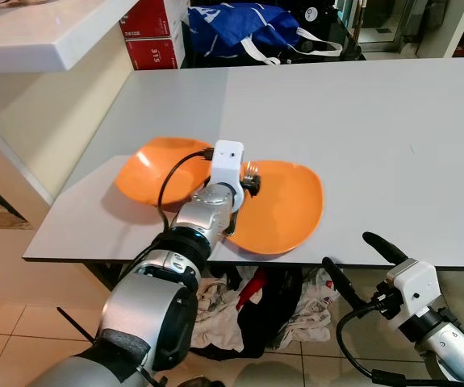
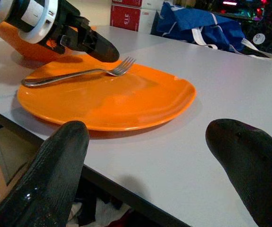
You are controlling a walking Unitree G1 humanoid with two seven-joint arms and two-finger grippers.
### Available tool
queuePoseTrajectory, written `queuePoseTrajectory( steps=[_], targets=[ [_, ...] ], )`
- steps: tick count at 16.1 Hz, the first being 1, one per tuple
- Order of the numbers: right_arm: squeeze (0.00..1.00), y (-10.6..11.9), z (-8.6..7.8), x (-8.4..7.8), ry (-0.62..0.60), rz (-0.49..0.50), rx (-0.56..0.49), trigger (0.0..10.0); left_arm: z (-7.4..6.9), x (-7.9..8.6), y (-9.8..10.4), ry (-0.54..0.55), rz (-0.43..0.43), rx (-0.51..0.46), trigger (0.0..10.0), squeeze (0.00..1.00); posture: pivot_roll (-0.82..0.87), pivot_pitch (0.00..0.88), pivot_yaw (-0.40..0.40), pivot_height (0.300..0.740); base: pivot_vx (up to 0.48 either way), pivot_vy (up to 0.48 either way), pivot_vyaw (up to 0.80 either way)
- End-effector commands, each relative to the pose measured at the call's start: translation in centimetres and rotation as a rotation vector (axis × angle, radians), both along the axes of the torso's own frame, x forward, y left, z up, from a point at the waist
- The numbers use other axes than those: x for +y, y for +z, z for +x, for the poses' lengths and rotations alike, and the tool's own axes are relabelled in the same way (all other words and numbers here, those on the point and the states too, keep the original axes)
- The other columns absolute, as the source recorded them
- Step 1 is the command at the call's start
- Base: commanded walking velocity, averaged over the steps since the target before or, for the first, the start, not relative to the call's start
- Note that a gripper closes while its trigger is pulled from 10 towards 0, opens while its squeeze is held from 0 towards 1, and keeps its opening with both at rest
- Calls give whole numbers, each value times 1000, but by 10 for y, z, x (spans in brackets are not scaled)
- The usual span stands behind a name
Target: Setting the table
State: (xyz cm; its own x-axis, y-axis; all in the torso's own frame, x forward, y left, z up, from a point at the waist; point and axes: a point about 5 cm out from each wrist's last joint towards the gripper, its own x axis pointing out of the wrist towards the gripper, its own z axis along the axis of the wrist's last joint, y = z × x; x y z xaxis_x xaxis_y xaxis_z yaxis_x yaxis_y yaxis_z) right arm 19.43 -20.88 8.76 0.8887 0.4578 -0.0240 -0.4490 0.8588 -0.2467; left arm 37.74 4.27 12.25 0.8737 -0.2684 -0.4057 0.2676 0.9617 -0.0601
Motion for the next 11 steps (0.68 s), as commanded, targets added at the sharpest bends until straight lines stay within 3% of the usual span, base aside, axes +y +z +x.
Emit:
queuePoseTrajectory(
  steps=[1, 3, 4, 7, 8, 9, 11],
  targets=[
    [35, 3, 2, 1, 18, 0, -11, 10000, -1, -5, 2, -26, -4, 5, 10000, 1000, -198, 0, 108, 740, 0, 0, 0],
    [39, 4, 2, 0, 18, -1, -10, 10000, -5, -11, -2, -47, -16, 26, 10000, 1000, -198, 0, 109, 740, 0, 0, 0],
    [43, 4, 3, 0, 19, -2, -9, 10000, -7, -16, -3, -62, -37, 30, 10000, 0, -199, 0, 109, 740, 0, 0, 0],
    [39, 4, 3, 1, 18, -1, -9, 10000, -3, -23, 15, -76, -123, -52, 10000, 0, -199, 0, 110, 740, 0, 0, 0],
    [39, 4, 3, 1, 17, -1, -10, 10000, 2, -24, 34, -91, -144, -160, 10000, 0, -199, 0, 110, 740, 0, 0, 0],
    [43, 3, 3, 1, 15, 0, -12, 10000, 3, -23, 42, -93, -158, -198, 10000, 0, -198, 0, 110, 740, 0, 0, 0],
    [39, 3, 3, 0, -10, 8, -28, 10000, -1, -15, 74, -127, -177, -388, 10000, 0, -187, 0, 109, 740, 0, 0, 0]
  ],
)
